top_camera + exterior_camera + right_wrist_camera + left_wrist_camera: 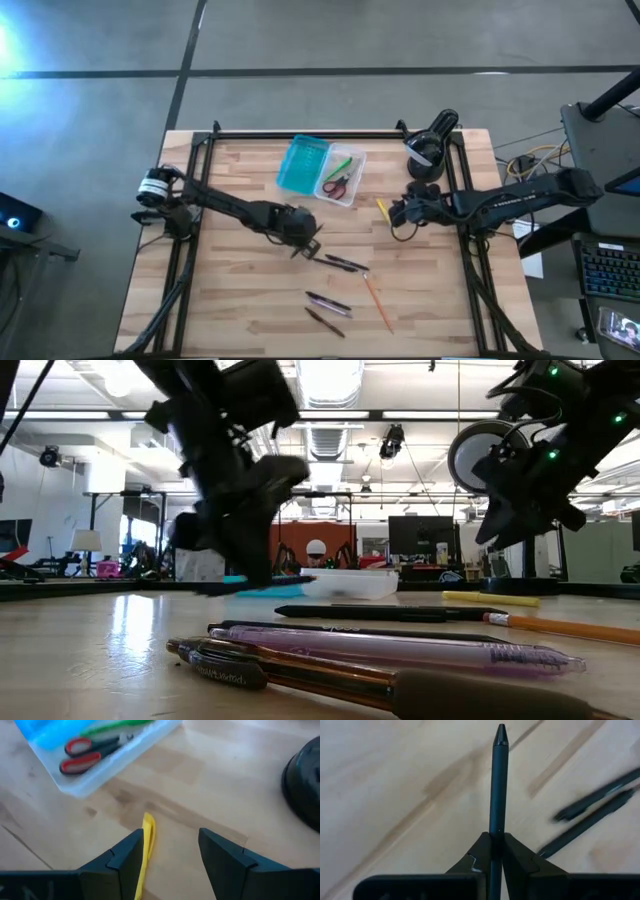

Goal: Pick & place school supplies into a supply box
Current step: Put the black pen into the blue supply box, then put the yellow pen into the blue supply box

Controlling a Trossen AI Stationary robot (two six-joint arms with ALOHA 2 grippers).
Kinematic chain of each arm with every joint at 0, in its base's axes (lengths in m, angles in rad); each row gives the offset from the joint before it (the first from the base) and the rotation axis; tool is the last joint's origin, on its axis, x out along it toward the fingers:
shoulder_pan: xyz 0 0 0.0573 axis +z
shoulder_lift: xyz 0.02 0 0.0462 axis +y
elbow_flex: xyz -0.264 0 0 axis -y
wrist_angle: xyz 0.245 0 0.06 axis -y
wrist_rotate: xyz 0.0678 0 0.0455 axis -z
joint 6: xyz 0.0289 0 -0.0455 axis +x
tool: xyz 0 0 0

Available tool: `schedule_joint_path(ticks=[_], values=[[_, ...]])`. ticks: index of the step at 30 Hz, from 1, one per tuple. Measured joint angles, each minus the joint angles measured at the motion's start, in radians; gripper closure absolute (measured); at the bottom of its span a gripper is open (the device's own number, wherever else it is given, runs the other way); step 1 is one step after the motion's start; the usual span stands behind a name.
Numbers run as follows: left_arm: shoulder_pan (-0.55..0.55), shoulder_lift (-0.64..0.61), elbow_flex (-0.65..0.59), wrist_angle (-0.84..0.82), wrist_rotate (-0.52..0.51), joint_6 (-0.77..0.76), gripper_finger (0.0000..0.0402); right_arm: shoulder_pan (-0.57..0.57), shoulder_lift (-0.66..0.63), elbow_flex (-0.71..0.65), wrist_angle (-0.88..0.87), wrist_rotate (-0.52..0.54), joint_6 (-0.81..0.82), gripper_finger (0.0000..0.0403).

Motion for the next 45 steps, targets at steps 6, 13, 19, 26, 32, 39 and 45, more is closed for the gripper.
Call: schedule_joint_path(ticks=[6, 13, 19, 26, 32, 39, 45], values=[[0.097, 0.0, 0.099, -0.011, 0.008, -0.033, 0.0391, -0.003, -0.089, 0.0, -0.059, 0.048, 0.056, 0.022], [0.275, 0.0, 0.229, -0.008, 0.026, -0.152, 0.0392, -0.019, -0.129, -0.004, -0.101, 0.056, 0.077, 0.022], [0.422, 0.07, 0.323, 0.003, 0.028, -0.128, 0.0392, -0.02, -0.126, -0.01, -0.097, 0.056, 0.089, 0.022], [0.47, 0.361, 0.591, -0.117, 0.103, -0.046, 0.0391, -0.02, -0.122, -0.014, -0.096, 0.055, 0.103, 0.022], [0.487, 0.489, 0.841, -0.363, 0.087, 0.13, 0.0339, -0.02, -0.111, -0.025, -0.101, -0.059, 0.076, 0.022], [0.487, 0.467, 0.962, -0.446, -0.012, 0.266, 0.0287, -0.02, -0.02, -0.025, -0.085, -0.106, 0.067, 0.022], [0.463, 0.382, 0.963, -0.469, -0.024, 0.374, 0.0283, -0.02, 0.15, 0.037, -0.041, -0.159, 0.102, 0.022]])
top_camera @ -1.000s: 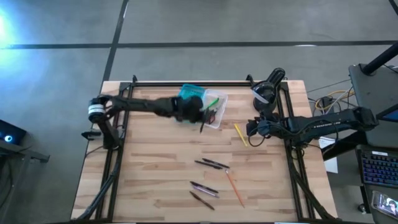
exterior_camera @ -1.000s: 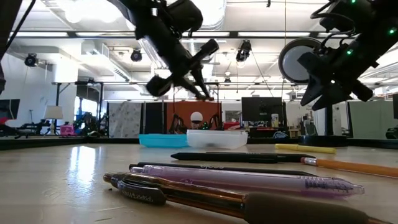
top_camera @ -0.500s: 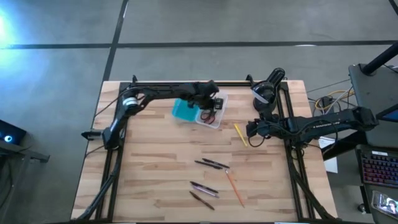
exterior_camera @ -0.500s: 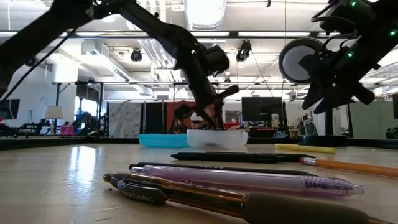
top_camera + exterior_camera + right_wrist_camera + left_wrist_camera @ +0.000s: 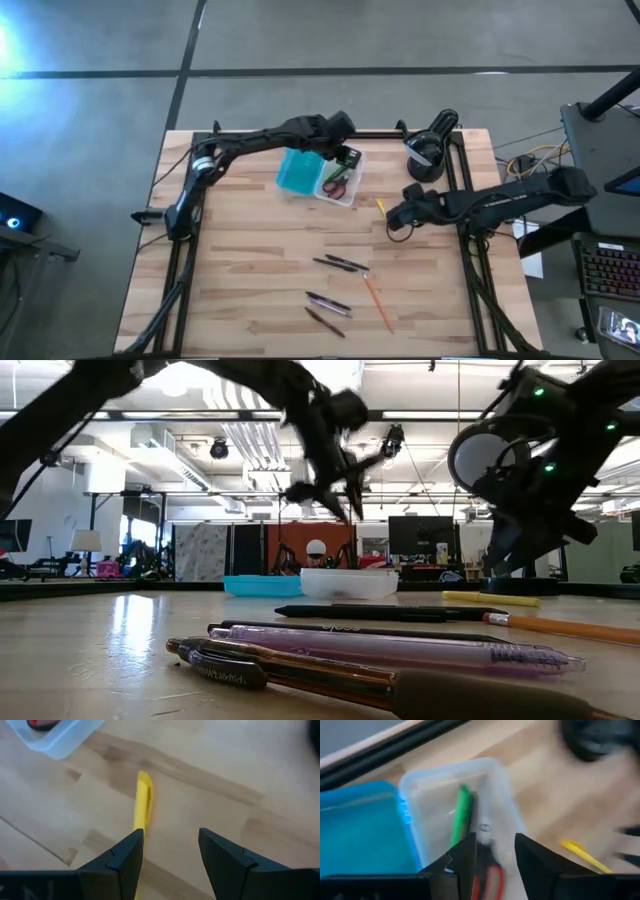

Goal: Pick & place school supplies into a supply box
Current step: Put the yellow pen into the blue supply box

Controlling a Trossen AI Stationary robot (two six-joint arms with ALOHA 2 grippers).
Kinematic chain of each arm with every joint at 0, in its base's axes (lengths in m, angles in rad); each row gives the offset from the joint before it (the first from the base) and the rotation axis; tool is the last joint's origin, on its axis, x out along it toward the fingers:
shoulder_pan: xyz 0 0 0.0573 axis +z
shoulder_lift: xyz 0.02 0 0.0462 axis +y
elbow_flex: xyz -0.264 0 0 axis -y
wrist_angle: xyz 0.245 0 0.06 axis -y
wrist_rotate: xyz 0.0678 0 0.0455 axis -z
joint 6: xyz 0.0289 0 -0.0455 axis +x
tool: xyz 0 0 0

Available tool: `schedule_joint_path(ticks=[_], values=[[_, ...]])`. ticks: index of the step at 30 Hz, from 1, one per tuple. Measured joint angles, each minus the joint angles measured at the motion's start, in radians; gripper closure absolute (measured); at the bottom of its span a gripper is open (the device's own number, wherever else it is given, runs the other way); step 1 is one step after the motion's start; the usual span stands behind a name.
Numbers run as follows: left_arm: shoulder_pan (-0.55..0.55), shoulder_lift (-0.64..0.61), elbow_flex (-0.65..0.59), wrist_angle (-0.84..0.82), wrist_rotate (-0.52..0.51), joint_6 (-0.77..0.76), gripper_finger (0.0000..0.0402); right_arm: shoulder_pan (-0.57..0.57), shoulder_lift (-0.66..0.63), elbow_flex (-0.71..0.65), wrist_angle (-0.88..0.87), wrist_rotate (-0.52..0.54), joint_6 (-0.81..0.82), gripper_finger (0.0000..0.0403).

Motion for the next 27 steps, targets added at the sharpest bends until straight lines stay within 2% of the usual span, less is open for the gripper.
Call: schedule_joint_path(ticks=[5, 9, 12, 17, 21, 27], values=[[-0.023, -0.091, -0.046, -0.015, 0.001, 0.019, 0.0283, -0.007, 0.201, 0.127, -0.05, -0.007, -0.007, 0.022], [-0.028, -0.187, -0.144, -0.015, 0.014, 0.01, 0.0282, -0.038, 0.364, 0.221, -0.115, -0.091, -0.006, 0.0215], [-0.029, -0.295, -0.259, 0.018, 0.019, -0.004, 0.0282, -0.059, 0.44, 0.272, -0.126, -0.143, -0.004, 0.0207], [-0.026, -0.47, -0.498, 0.171, 0.042, -0.076, 0.0282, -0.075, 0.491, 0.32, -0.128, -0.156, -0.007, 0.0207], [-0.024, -0.597, -0.669, 0.267, 0.043, -0.142, 0.0282, -0.103, 0.506, 0.325, -0.135, -0.186, -0.006, 0.0236], [-0.024, -0.716, -0.852, 0.299, 0.044, -0.211, 0.0282, -0.128, 0.525, 0.322, -0.138, -0.19, -0.07, 0.0316]])
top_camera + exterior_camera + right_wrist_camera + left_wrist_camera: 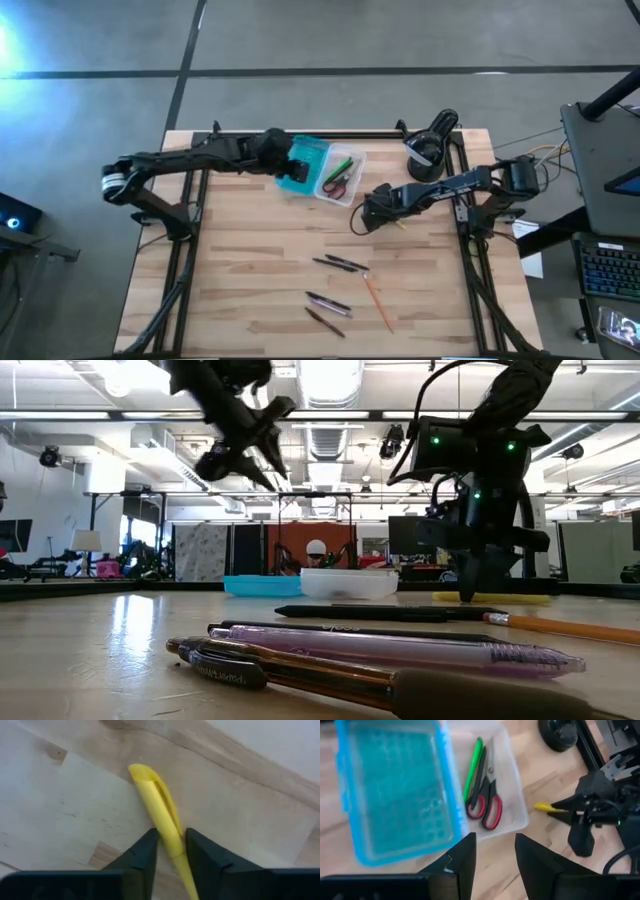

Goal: Pick & place school supplies into a supply box
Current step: Put the yellow pen into the blue supply box, then put the yellow pencil into the blue supply box

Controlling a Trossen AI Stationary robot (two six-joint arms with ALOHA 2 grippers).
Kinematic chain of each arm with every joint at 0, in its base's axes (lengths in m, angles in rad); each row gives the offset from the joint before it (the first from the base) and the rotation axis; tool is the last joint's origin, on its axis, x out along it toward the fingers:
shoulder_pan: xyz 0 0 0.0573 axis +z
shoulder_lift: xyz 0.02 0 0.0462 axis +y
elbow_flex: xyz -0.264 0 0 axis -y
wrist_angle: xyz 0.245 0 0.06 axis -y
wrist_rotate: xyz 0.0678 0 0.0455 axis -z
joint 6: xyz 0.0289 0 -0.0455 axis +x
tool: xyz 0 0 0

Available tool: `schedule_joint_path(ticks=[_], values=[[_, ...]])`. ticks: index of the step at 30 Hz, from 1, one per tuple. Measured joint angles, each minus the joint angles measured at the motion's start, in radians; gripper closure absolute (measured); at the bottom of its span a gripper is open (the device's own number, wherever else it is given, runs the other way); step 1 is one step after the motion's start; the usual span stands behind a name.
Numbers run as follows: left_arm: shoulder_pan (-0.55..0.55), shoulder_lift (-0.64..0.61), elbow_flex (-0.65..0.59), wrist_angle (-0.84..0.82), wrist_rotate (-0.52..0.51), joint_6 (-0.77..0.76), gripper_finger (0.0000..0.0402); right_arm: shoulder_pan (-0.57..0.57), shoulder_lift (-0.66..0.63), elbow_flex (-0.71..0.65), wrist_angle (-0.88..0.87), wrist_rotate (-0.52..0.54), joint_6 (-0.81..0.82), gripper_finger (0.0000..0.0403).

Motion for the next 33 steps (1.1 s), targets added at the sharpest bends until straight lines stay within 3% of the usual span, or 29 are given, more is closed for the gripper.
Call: schedule_joint_path(ticks=[5, 11, 14, 19, 24, 29, 33], values=[[0.0, -0.075, -0.078, 0.001, -0.009, -0.014, 0.0282, -0.008, -0.009, 0.001, -0.001, -0.015, -0.076, 0.0377], [-0.019, -0.169, -0.139, -0.009, -0.037, -0.016, 0.0282, -0.014, -0.096, 0.052, 0.091, -0.083, -0.018, 0.0382], [-0.029, -0.208, -0.167, -0.022, -0.092, -0.037, 0.0282, -0.03, -0.194, 0.095, 0.15, -0.05, 0.063, 0.0384], [-0.042, -0.261, -0.217, -0.019, -0.127, -0.092, 0.0282, -0.097, -0.24, 0.159, 0.246, -0.001, 0.109, 0.0388], [-0.052, -0.28, -0.244, -0.008, -0.152, -0.104, 0.0282, -0.182, -0.073, 0.206, 0.353, -0.023, 0.128, 0.0378], [-0.057, -0.28, -0.244, -0.008, -0.154, -0.111, 0.0282, -0.217, 0.1, 0.29, 0.39, -0.02, 0.209, 0.0323], [-0.061, -0.28, -0.242, -0.007, -0.154, -0.111, 0.0282, -0.218, 0.175, 0.358, 0.349, -0.014, 0.165, 0.0279]])
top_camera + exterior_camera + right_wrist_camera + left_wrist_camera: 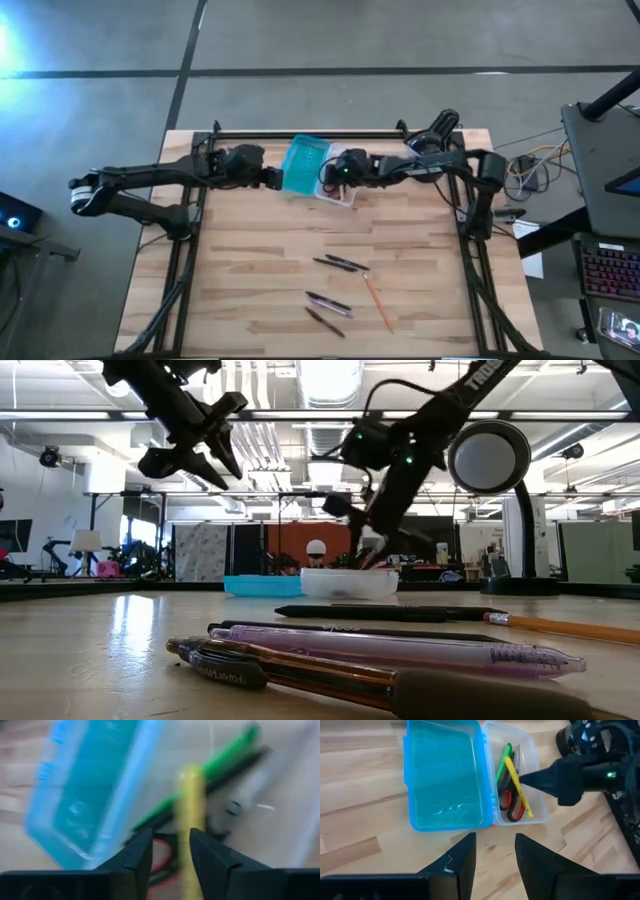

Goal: Pick & place school supplies into a supply box
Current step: Put the yellow pencil into the blue supply box

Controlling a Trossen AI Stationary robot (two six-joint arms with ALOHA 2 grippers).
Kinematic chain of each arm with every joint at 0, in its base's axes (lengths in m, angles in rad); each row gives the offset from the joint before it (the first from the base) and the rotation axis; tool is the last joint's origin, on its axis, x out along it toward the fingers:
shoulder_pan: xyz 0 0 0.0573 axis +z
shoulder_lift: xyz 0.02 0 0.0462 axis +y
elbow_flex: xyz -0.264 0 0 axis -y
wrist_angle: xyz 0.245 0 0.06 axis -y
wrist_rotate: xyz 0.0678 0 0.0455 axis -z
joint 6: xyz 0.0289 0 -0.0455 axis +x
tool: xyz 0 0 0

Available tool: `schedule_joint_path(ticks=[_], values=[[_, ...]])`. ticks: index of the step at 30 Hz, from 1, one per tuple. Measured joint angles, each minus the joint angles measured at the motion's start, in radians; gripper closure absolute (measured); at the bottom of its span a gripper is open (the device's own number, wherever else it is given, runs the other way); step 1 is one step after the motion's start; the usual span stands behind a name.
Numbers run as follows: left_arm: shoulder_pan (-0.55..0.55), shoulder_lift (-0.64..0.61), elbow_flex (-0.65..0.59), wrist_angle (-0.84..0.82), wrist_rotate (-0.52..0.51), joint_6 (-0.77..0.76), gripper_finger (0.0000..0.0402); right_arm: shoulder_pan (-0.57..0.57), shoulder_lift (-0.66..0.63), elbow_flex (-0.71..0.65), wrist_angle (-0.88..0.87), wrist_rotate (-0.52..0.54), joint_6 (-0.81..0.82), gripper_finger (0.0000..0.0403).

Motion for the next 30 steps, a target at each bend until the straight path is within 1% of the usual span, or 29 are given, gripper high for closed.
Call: schedule_joint_path(ticks=[3, 6, 9, 11, 13, 15, 17, 19, 23, 26, 30], values=[[-0.003, 0.0, -0.001, -0.006, 0.002, 0.0, 0.0282, 0.001, 0.003, 0.051, -0.039, 0.004, -0.055, 0.0251], [-0.007, 0.0, -0.001, -0.006, 0.015, 0.009, 0.0282, 0.008, -0.014, 0.069, -0.09, 0.022, -0.191, 0.0229], [-0.009, 0.0, -0.006, -0.002, 0.02, 0.053, 0.0282, 0.025, -0.087, 0.081, -0.136, 0.026, -0.361, 0.0214], [-0.009, 0.0, -0.019, 0.002, 0.031, 0.078, 0.0282, 0.044, -0.14, 0.074, -0.222, 0.007, -0.45, 0.0209], [-0.009, 0.0, -0.034, 0.005, 0.052, 0.097, 0.0282, 0.076, -0.19, 0.054, -0.326, 0.002, -0.495, 0.0208], [-0.011, 0.0, -0.051, 0.017, 0.075, 0.118, 0.0282, 0.125, -0.255, 0.029, -0.415, 0.025, -0.512, 0.0209], [-0.014, 0.0, -0.074, 0.044, 0.091, 0.144, 0.0282, 0.185, -0.329, -0.002, -0.475, 0.048, -0.501, 0.0209], [-0.017, 0.0, -0.102, 0.094, 0.121, 0.185, 0.0282, 0.249, -0.383, -0.044, -0.517, 0.047, -0.457, 0.0208], [-0.024, 0.0, -0.162, 0.199, 0.195, 0.262, 0.0282, 0.395, -0.446, -0.107, -0.521, 0.035, -0.309, 0.0207], [-0.027, 0.0, -0.204, 0.256, 0.248, 0.293, 0.0282, 0.51, -0.453, -0.146, -0.532, -0.024, -0.191, 0.0207], [-0.036, 0.0, -0.248, 0.304, 0.296, 0.348, 0.0282, 0.698, -0.412, -0.17, -0.529, -0.036, -0.031, 0.0207]])
